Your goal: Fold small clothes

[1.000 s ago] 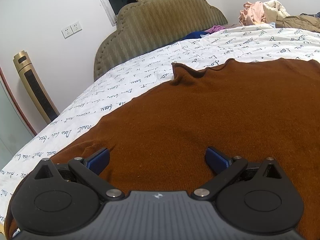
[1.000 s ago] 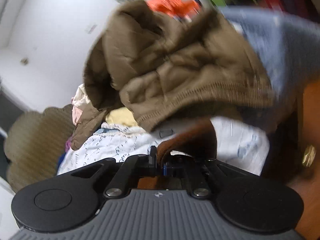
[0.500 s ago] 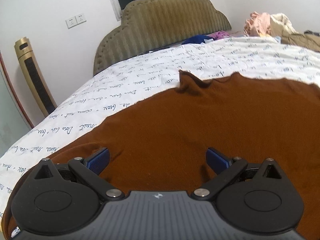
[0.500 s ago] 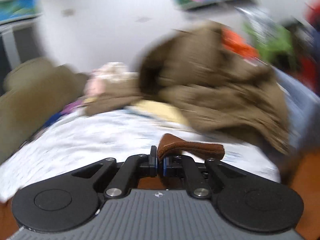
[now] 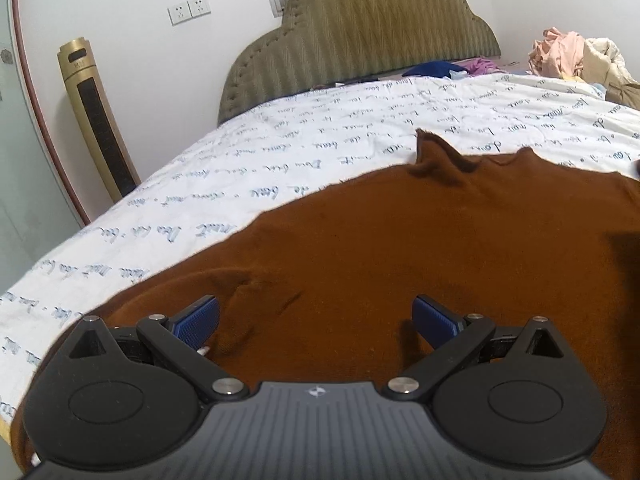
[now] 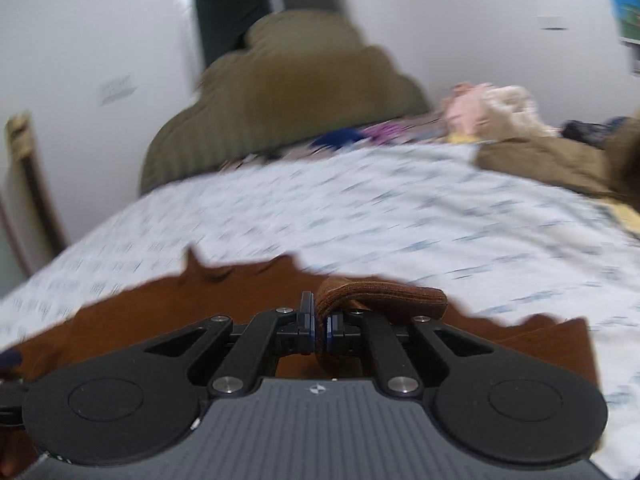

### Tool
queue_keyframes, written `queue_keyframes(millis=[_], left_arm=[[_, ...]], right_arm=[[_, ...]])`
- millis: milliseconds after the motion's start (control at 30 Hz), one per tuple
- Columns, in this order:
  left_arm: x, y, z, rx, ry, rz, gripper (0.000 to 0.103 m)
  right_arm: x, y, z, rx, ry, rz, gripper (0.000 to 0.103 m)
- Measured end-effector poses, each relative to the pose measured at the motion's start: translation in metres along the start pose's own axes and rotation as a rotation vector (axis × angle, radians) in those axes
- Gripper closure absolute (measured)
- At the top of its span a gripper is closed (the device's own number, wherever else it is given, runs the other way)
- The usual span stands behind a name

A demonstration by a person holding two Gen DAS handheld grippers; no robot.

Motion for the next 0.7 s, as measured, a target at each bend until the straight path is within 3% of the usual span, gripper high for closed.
queue_keyframes(millis=[200,500,700], left_arm=[[-0.009,-0.008,0.012,-0.002,0.021,0.035,0.0],[-0.016,0.003,0.015,0.078,0.053,0.099,0.0],[-0.018,0.003,0.015,0.076,0.059,0.111,0.0]], right_arm=[[-0.032,0.04,0.013,0.05,0.105,-0.052,0.092],[-0.046,0.051,0.015,0.048,0.137,-0.072,0.092],[-0.054,0.071,0.013,0.075,0.158,-0.122,0.091]])
Point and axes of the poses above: each gripper's, at about its wrist camera, not at the fingertips, and x roughly against the way its jaws point, y to its left, z to its underside, the point moved 1 cm from there along -x, roughly the way its jaws point, and after that the axes turned 1 degree about -x, right-handed, at the moved point
